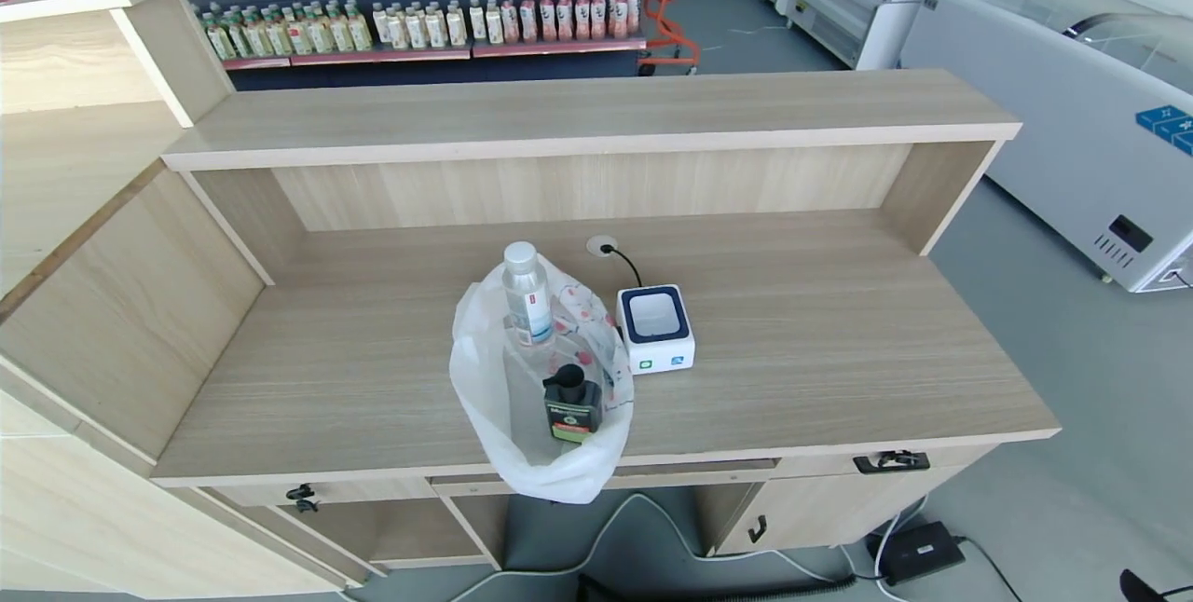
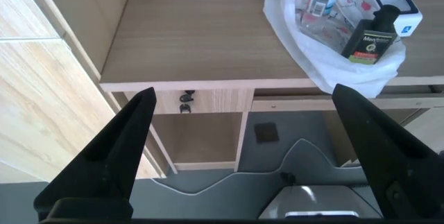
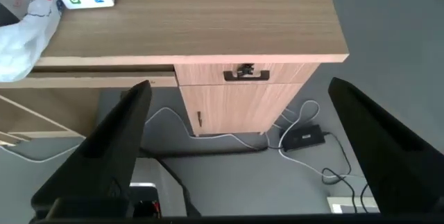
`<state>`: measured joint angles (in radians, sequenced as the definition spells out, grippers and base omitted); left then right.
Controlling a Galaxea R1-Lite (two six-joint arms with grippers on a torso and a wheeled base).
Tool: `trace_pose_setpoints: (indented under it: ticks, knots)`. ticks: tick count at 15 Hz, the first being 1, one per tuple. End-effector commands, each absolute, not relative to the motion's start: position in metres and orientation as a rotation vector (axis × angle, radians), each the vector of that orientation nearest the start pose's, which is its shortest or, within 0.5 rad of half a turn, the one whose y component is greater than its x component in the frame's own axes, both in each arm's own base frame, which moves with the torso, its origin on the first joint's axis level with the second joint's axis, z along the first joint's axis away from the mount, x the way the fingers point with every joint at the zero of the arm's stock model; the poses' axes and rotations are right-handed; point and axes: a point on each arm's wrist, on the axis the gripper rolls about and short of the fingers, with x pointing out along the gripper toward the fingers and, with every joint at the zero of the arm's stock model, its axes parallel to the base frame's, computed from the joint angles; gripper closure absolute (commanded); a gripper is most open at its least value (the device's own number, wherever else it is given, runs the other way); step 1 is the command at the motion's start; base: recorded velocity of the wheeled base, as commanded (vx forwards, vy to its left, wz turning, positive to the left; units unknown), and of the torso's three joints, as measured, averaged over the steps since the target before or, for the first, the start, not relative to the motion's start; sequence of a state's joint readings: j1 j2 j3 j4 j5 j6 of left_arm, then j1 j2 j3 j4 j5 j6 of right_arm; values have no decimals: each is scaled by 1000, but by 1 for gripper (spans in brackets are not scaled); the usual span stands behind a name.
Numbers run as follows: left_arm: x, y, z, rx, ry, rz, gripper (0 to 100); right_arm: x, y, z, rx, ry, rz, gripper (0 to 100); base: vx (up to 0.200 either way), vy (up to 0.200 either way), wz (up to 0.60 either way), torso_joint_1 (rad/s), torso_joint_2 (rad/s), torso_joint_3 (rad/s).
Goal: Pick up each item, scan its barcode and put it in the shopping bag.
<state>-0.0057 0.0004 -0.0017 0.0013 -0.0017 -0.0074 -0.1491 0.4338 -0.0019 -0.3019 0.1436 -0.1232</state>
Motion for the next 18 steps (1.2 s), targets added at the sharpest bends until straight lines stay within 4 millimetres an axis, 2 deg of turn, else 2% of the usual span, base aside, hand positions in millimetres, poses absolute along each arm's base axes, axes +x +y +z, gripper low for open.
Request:
trace_pose_setpoints:
  ticks: [1, 4, 5, 18]
  knots:
    - [-23, 0, 76, -8, 0, -8, 0, -3, 3, 95, -65, 63, 31, 0, 0, 0, 0, 0, 0, 0]
    - [-23, 0, 76, -8, 0, -8, 0, -14, 1, 81, -32, 80, -32, 0, 0, 0, 0, 0, 0, 0]
    - [-23, 0, 76, -8, 0, -8, 0, -19, 0, 77, -13, 38, 11, 0, 0, 0, 0, 0, 0, 0]
    - [-23, 0, 76, -8, 0, -8, 0, -23, 0, 76, -6, -5, -8, 0, 0, 0, 0, 0, 0, 0]
